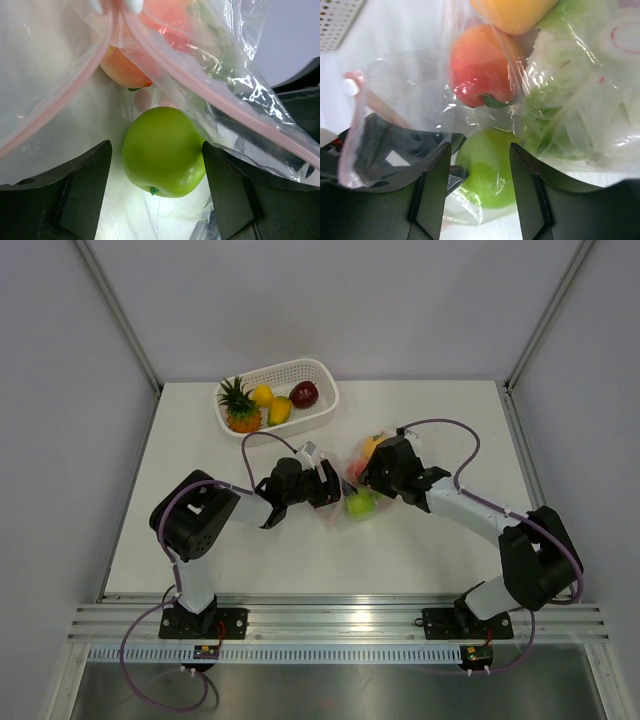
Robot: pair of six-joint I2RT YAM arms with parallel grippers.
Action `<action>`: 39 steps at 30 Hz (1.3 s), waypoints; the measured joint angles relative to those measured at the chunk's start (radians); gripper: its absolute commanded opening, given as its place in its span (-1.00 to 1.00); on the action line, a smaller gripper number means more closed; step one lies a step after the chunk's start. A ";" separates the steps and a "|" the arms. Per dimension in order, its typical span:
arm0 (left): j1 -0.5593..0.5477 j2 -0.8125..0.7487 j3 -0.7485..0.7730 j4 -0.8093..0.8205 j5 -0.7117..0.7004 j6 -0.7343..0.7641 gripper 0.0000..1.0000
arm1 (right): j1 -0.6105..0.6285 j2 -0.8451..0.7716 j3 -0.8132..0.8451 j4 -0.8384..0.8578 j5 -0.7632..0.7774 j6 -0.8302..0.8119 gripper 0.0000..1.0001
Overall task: Open the zip-top bag and remove the fake food
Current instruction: Pick up the fake fruit from the zipper food storage bag.
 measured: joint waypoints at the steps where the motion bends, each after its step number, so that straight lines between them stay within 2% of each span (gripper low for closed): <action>1: 0.000 0.000 0.000 -0.001 0.000 0.000 0.53 | 0.000 -0.030 0.000 -0.008 0.008 -0.013 0.18; 9: 0.000 0.000 0.003 -0.008 0.002 0.001 0.58 | 0.000 -0.119 0.002 -0.069 0.044 -0.068 0.30; 17: 0.000 -0.013 0.014 -0.016 0.024 0.000 0.65 | 0.002 -0.154 -0.016 -0.068 0.024 -0.063 0.06; 26: 0.000 -0.035 0.015 -0.071 0.035 -0.011 0.67 | 0.003 -0.134 -0.087 -0.027 -0.019 0.024 -0.03; 33: 0.000 -0.033 0.033 -0.106 0.037 -0.008 0.69 | 0.003 -0.134 -0.112 -0.016 0.033 0.065 0.01; 39: 0.000 -0.022 0.043 -0.098 0.048 -0.011 0.71 | 0.003 -0.065 -0.085 -0.014 0.050 0.067 -0.08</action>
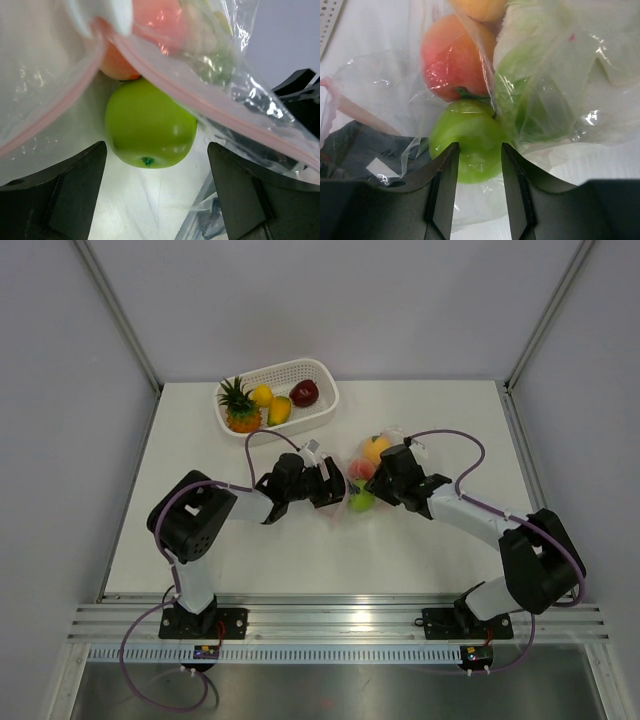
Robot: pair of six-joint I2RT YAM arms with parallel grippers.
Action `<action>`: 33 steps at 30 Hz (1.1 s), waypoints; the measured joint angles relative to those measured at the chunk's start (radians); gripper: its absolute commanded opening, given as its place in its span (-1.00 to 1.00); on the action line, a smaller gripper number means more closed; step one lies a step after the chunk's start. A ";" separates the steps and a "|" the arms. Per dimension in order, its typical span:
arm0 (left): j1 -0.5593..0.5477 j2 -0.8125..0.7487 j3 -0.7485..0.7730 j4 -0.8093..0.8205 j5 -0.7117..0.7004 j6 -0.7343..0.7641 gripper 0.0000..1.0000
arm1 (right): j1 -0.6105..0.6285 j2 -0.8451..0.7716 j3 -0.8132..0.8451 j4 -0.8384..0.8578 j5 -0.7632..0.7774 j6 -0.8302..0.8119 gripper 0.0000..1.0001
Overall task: Open the zip-top bag and remove the fake food
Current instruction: Pick up the fake fruit from the zipper food storage bag.
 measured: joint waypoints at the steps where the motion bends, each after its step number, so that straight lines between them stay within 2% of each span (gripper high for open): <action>1: 0.000 0.003 0.000 -0.001 0.000 0.000 0.71 | 0.000 0.015 0.010 0.011 0.000 0.002 -0.13; 6: 0.000 0.009 0.003 -0.003 -0.002 0.000 0.72 | 0.000 0.068 0.045 0.045 -0.004 0.026 -0.21; 23: -0.010 0.051 0.038 -0.057 -0.026 0.027 0.75 | -0.008 0.112 0.047 0.110 -0.041 0.071 -0.22; 27: -0.009 0.053 0.042 -0.061 -0.030 0.027 0.75 | -0.014 0.163 0.098 0.100 -0.035 0.055 -0.38; 33: -0.010 0.053 0.047 -0.071 -0.032 0.038 0.72 | -0.021 0.230 0.129 0.101 -0.033 0.036 -0.46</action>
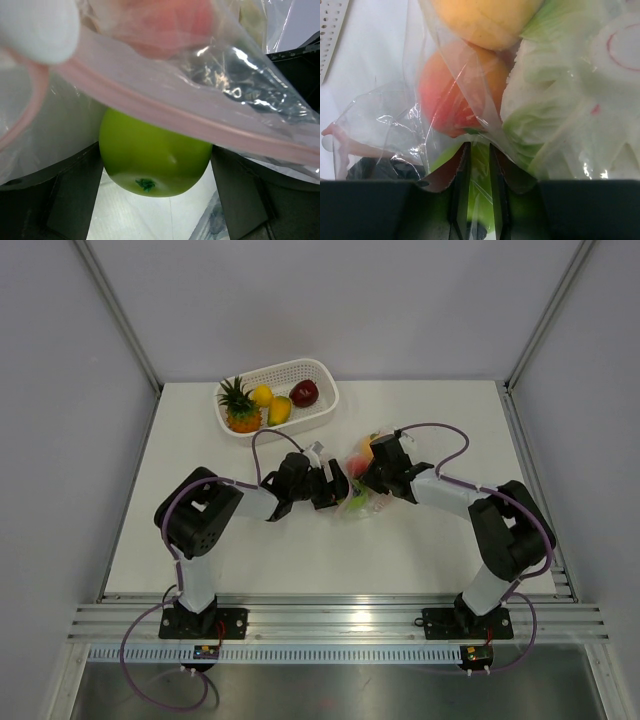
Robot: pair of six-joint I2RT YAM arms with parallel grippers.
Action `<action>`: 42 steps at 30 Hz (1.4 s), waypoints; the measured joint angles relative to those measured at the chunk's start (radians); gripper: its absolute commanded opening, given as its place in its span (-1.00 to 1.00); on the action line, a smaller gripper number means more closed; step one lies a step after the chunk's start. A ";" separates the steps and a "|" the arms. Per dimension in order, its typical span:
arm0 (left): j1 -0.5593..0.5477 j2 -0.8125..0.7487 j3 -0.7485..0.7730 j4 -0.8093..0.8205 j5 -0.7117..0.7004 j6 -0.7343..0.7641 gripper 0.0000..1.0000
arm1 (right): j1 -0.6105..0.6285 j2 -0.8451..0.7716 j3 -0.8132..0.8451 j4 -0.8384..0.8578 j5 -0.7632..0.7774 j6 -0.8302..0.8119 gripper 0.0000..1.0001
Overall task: Open the zip-top bag and remove the fake food
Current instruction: Pick up the fake fruit from the zipper food storage bag.
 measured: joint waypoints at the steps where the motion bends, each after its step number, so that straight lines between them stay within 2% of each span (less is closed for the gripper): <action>1: 0.000 0.000 0.003 -0.004 0.000 0.003 0.71 | -0.001 0.002 0.000 0.002 -0.001 -0.003 -0.47; 6: -0.002 0.000 0.011 -0.021 0.005 0.013 0.54 | -0.003 0.002 0.000 0.013 -0.019 -0.026 -0.57; 11: -0.002 0.000 0.013 -0.026 0.009 0.014 0.20 | -0.008 0.002 -0.002 0.025 -0.042 -0.043 -0.61; 14: -0.002 0.000 0.014 -0.027 0.011 0.015 0.11 | -0.008 0.002 -0.002 0.026 -0.043 -0.049 -0.60; 22: -0.002 0.000 0.015 -0.027 0.012 0.025 0.07 | -0.019 -0.012 -0.012 0.005 -0.027 -0.044 -0.65; 25: -0.001 -0.002 0.015 -0.028 0.012 0.029 0.06 | -0.033 -0.017 -0.024 -0.022 -0.025 -0.027 -0.60; 36: 0.044 -0.169 0.008 -0.167 -0.058 0.097 0.05 | -0.048 -0.050 -0.058 -0.091 0.022 0.013 -0.56; 42: 0.101 -0.182 0.013 -0.225 -0.043 0.103 0.05 | -0.050 -0.075 -0.069 -0.116 0.064 0.033 -0.56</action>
